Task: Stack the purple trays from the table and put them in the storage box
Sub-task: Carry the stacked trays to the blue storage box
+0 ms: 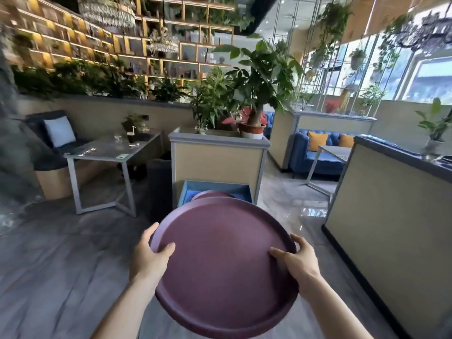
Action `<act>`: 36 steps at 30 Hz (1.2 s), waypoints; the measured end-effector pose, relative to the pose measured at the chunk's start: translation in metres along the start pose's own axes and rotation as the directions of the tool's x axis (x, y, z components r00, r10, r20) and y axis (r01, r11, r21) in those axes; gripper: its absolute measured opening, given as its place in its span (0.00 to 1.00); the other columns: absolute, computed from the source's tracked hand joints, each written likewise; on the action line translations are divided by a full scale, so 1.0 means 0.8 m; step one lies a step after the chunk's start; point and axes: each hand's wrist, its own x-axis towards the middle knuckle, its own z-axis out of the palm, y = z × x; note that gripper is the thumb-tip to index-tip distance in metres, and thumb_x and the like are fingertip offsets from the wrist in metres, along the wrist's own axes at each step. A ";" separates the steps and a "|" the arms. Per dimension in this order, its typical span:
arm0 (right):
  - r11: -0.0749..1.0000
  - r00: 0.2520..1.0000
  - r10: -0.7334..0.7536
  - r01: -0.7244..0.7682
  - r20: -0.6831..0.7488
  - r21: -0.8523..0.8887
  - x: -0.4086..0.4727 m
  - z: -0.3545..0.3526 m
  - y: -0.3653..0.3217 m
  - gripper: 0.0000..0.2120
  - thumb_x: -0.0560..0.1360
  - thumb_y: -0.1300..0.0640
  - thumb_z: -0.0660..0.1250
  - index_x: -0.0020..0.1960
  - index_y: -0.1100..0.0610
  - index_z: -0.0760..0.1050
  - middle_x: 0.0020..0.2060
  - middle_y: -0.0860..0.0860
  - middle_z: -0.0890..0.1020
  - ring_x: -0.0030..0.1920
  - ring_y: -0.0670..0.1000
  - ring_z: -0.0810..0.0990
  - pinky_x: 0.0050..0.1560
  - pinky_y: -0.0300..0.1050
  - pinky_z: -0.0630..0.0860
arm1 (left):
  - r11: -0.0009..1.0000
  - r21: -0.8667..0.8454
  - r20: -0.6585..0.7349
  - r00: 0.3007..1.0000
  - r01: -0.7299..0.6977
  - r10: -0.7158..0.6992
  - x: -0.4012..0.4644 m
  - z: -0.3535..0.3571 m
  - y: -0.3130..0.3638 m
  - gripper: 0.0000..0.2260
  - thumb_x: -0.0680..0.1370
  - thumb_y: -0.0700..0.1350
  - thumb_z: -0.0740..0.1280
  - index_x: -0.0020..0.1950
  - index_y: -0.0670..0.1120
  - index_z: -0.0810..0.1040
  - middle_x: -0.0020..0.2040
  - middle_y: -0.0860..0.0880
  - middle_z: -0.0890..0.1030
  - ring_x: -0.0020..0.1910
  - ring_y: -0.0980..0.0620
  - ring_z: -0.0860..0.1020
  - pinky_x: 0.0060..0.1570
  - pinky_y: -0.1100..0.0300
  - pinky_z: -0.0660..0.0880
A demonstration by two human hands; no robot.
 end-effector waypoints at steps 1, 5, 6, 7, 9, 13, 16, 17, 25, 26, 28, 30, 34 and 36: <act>1.000 1.000 0.009 -0.009 -0.006 0.001 0.018 0.019 -0.008 0.42 0.59 0.53 0.83 0.71 0.51 0.72 0.59 0.53 0.82 0.54 0.57 0.83 0.59 0.55 0.80 | 1.000 0.008 0.006 1.000 -0.002 0.002 0.030 0.004 0.001 0.29 0.74 0.42 0.74 0.74 0.56 0.70 0.70 0.48 0.75 0.59 0.45 0.77 0.58 0.51 0.74; 0.999 0.999 0.029 -0.030 -0.014 -0.031 0.088 0.087 -0.040 0.40 0.60 0.55 0.83 0.70 0.53 0.73 0.58 0.53 0.83 0.53 0.56 0.83 0.59 0.54 0.80 | 0.999 0.037 0.023 1.000 -0.005 0.004 0.142 0.016 0.005 0.30 0.74 0.44 0.74 0.74 0.57 0.70 0.70 0.50 0.76 0.64 0.43 0.77 0.58 0.50 0.74; 0.999 0.999 0.033 -0.034 -0.020 -0.035 0.103 0.102 -0.047 0.40 0.60 0.55 0.83 0.70 0.54 0.73 0.58 0.53 0.83 0.54 0.56 0.83 0.59 0.54 0.80 | 0.999 0.036 0.031 0.999 -0.008 0.007 0.166 0.019 0.007 0.30 0.74 0.44 0.74 0.74 0.57 0.69 0.70 0.50 0.76 0.64 0.43 0.77 0.57 0.51 0.74; 0.999 0.999 0.038 -0.039 -0.027 -0.035 0.116 0.116 -0.054 0.40 0.60 0.55 0.83 0.70 0.53 0.73 0.58 0.53 0.82 0.54 0.56 0.83 0.59 0.54 0.80 | 1.000 0.029 0.038 0.999 -0.011 0.010 0.188 0.022 0.008 0.30 0.75 0.44 0.74 0.74 0.57 0.69 0.70 0.51 0.75 0.64 0.44 0.76 0.57 0.51 0.73; 0.998 0.998 0.045 -0.046 -0.038 -0.047 0.142 0.139 -0.061 0.40 0.60 0.54 0.83 0.69 0.53 0.73 0.58 0.53 0.82 0.54 0.56 0.83 0.59 0.54 0.80 | 1.000 0.015 0.050 0.999 -0.012 0.011 0.230 0.032 0.006 0.30 0.75 0.44 0.74 0.74 0.58 0.69 0.71 0.51 0.75 0.64 0.44 0.76 0.58 0.50 0.74; 0.994 0.995 0.082 -0.086 -0.060 -0.066 0.186 0.178 -0.070 0.41 0.56 0.50 0.83 0.68 0.50 0.74 0.54 0.51 0.84 0.51 0.55 0.84 0.56 0.55 0.81 | 1.000 0.007 0.084 0.996 0.015 -0.015 0.292 0.050 -0.003 0.30 0.75 0.45 0.74 0.73 0.61 0.69 0.70 0.51 0.75 0.56 0.48 0.76 0.60 0.47 0.75; 0.993 0.993 0.092 -0.097 -0.073 -0.068 0.223 0.203 -0.078 0.40 0.57 0.50 0.83 0.67 0.49 0.74 0.54 0.52 0.84 0.50 0.55 0.84 0.56 0.54 0.82 | 1.000 0.012 0.093 0.995 0.029 -0.030 0.338 0.069 -0.009 0.30 0.74 0.46 0.74 0.73 0.61 0.69 0.69 0.51 0.75 0.54 0.49 0.75 0.60 0.46 0.76; 0.992 0.992 0.099 -0.105 -0.081 -0.067 0.236 0.210 -0.080 0.40 0.58 0.50 0.82 0.67 0.49 0.74 0.55 0.52 0.84 0.51 0.55 0.84 0.56 0.54 0.81 | 1.000 0.006 0.095 0.995 0.031 -0.031 0.351 0.076 -0.011 0.30 0.74 0.46 0.74 0.73 0.61 0.69 0.69 0.51 0.75 0.54 0.49 0.75 0.60 0.47 0.76; 0.988 0.988 0.119 -0.128 -0.102 -0.085 0.363 0.270 -0.088 0.36 0.58 0.49 0.81 0.64 0.48 0.76 0.53 0.51 0.84 0.53 0.55 0.83 0.59 0.53 0.79 | 1.000 0.005 0.101 0.995 0.022 -0.022 0.476 0.157 -0.018 0.29 0.74 0.44 0.74 0.73 0.59 0.70 0.68 0.52 0.76 0.55 0.49 0.76 0.58 0.50 0.75; 0.988 0.988 0.116 -0.125 -0.098 -0.085 0.385 0.275 -0.090 0.34 0.60 0.52 0.81 0.65 0.49 0.76 0.52 0.51 0.83 0.54 0.56 0.82 0.59 0.52 0.78 | 1.000 0.007 0.099 0.995 0.020 -0.020 0.494 0.172 -0.019 0.29 0.74 0.44 0.74 0.73 0.59 0.70 0.67 0.52 0.76 0.55 0.49 0.76 0.58 0.50 0.75; 0.988 0.989 0.119 -0.127 -0.089 -0.085 0.435 0.288 -0.092 0.33 0.61 0.53 0.81 0.65 0.50 0.76 0.52 0.51 0.82 0.56 0.57 0.81 0.59 0.52 0.78 | 1.000 0.005 0.092 0.995 0.025 -0.025 0.531 0.205 -0.020 0.29 0.75 0.44 0.74 0.73 0.60 0.70 0.66 0.53 0.76 0.55 0.49 0.77 0.57 0.50 0.75; 0.988 0.989 0.127 -0.133 -0.070 -0.084 0.491 0.304 -0.091 0.34 0.61 0.52 0.81 0.65 0.48 0.75 0.54 0.52 0.83 0.56 0.57 0.81 0.60 0.53 0.78 | 1.000 0.004 0.071 0.997 0.030 -0.030 0.568 0.241 -0.022 0.29 0.75 0.44 0.73 0.73 0.61 0.69 0.63 0.54 0.75 0.54 0.49 0.77 0.55 0.51 0.75; 0.982 0.985 0.169 -0.171 -0.030 -0.075 0.595 0.329 -0.091 0.34 0.61 0.51 0.80 0.65 0.47 0.75 0.55 0.52 0.83 0.56 0.57 0.81 0.59 0.53 0.78 | 0.999 0.032 0.030 0.999 0.042 -0.043 0.639 0.308 -0.022 0.28 0.75 0.43 0.73 0.72 0.61 0.70 0.59 0.56 0.76 0.52 0.52 0.75 0.52 0.55 0.72; 0.977 0.981 0.195 -0.196 -0.017 -0.080 0.639 0.337 -0.090 0.33 0.61 0.51 0.80 0.65 0.47 0.74 0.54 0.51 0.83 0.55 0.56 0.81 0.59 0.52 0.78 | 0.997 0.055 0.019 0.999 0.049 -0.050 0.667 0.342 -0.023 0.28 0.75 0.43 0.74 0.72 0.60 0.71 0.57 0.56 0.76 0.51 0.51 0.76 0.52 0.55 0.72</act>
